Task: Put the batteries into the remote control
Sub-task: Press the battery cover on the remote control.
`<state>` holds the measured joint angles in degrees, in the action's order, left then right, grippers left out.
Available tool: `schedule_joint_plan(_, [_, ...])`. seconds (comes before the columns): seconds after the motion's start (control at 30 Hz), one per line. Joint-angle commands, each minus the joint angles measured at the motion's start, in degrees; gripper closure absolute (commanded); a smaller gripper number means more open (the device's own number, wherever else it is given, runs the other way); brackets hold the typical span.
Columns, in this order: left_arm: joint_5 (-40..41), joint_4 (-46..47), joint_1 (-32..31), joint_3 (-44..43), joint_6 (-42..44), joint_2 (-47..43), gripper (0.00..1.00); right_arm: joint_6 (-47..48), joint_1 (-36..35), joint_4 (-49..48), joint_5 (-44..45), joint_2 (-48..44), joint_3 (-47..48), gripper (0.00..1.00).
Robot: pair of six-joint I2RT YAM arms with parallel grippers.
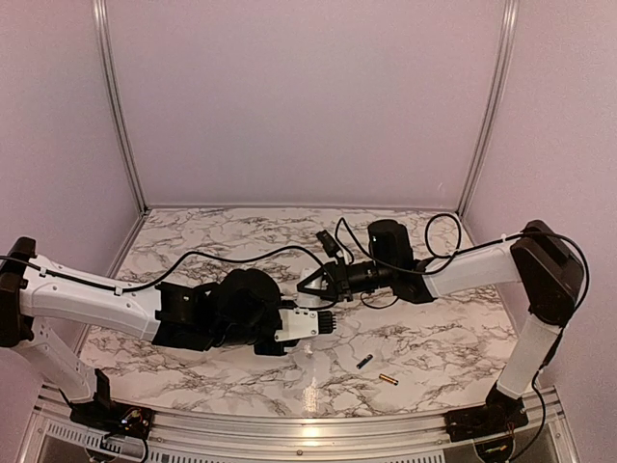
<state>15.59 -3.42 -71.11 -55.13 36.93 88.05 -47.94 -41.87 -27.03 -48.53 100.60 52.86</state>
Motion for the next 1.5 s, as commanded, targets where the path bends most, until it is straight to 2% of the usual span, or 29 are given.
schedule_joint_plan(0.0, [3.0, 5.5, -0.2, 0.7, 0.7, -3.2, 0.68, -1.4, -1.5, 0.5, -2.0, 1.5, -0.3, 1.00])
schedule_joint_plan(0.4, [1.8, 3.7, -0.3, 1.6, 0.1, -2.4, 0.67, -4.2, 0.0, -1.9, -2.5, 0.5, -0.7, 1.00])
schedule_joint_plan(0.93, [5.4, 1.2, -0.3, 0.4, -0.3, 2.5, 0.64, -5.8, 1.9, -4.5, -2.3, 0.7, -2.0, 1.00])
schedule_joint_plan(1.07, [5.8, 1.4, -0.3, 0.6, -0.5, 2.1, 0.59, -5.7, 2.5, -4.4, -2.0, 0.8, -2.5, 1.00])
schedule_joint_plan(1.3, [5.2, 2.8, 0.0, 1.3, -6.2, 0.4, 0.35, -6.1, 4.4, -5.9, -0.5, 1.1, -4.4, 1.00])
schedule_joint_plan(1.47, [3.3, 2.7, 1.9, 1.5, -12.7, -1.0, 0.29, -8.9, 5.5, -10.3, -0.6, 2.1, -5.5, 1.00])
